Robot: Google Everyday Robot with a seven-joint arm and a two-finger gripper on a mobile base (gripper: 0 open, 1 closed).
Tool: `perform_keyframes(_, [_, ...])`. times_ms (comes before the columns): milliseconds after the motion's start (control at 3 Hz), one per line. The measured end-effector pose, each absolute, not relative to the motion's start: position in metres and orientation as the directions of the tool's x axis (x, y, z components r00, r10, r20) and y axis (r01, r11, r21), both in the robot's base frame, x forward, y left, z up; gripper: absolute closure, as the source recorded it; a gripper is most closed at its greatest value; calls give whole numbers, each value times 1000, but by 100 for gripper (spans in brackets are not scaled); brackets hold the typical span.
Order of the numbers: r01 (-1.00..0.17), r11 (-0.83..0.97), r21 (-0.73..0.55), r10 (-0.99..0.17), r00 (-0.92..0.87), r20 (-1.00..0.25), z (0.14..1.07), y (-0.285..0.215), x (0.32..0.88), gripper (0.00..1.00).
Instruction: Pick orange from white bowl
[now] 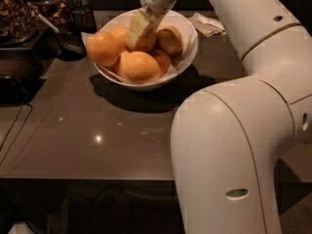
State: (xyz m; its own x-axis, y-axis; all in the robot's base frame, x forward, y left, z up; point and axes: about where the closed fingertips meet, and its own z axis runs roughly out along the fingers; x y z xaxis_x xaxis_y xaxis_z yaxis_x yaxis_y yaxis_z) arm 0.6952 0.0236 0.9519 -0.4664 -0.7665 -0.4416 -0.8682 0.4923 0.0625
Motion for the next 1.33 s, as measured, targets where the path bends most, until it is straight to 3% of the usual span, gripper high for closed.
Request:
perform_keyframes(333, [-899, 439, 8, -760, -376, -531, 978, 17, 683, 100])
perform_keyframes(1333, [-946, 322, -36, -707, -215, -674, 1039, -21, 575, 100])
